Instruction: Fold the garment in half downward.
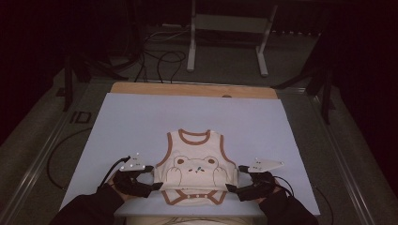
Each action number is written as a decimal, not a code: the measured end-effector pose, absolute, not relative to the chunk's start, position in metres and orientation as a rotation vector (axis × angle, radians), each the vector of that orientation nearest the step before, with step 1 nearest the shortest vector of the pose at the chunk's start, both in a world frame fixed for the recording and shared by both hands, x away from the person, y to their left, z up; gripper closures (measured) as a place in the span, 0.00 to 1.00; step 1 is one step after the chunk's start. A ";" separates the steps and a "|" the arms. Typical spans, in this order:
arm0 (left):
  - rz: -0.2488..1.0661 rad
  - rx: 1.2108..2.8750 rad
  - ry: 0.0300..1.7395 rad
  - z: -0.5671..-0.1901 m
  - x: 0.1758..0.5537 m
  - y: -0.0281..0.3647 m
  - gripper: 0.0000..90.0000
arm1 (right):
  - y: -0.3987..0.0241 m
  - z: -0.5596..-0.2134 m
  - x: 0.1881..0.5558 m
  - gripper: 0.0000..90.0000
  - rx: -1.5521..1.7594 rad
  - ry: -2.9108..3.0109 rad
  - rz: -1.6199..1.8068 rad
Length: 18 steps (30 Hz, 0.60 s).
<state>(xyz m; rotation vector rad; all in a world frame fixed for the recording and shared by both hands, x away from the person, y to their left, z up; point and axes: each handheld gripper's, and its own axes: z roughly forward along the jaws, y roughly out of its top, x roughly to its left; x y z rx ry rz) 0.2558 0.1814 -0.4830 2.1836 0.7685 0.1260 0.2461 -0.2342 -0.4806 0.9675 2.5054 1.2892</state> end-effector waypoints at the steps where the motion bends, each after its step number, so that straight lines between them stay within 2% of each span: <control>1: 0.127 2.185 0.769 -0.482 0.256 0.182 0.25 | -0.234 -0.479 0.247 0.15 0.963 2.503 1.283; 3: 0.134 2.181 0.780 -0.480 0.258 0.182 0.17 | -0.234 -0.477 0.248 0.14 0.963 2.504 1.282; 4: 0.124 2.178 0.768 -0.479 0.259 0.183 0.16 | -0.234 -0.476 0.249 0.10 0.971 2.505 1.298; 7: 0.180 2.199 0.725 -0.477 0.261 0.183 0.01 | -0.236 -0.473 0.253 0.10 0.978 2.499 1.343; 18: 0.184 2.159 0.712 -0.469 0.275 0.185 0.01 | -0.235 -0.457 0.265 0.10 0.908 2.436 1.344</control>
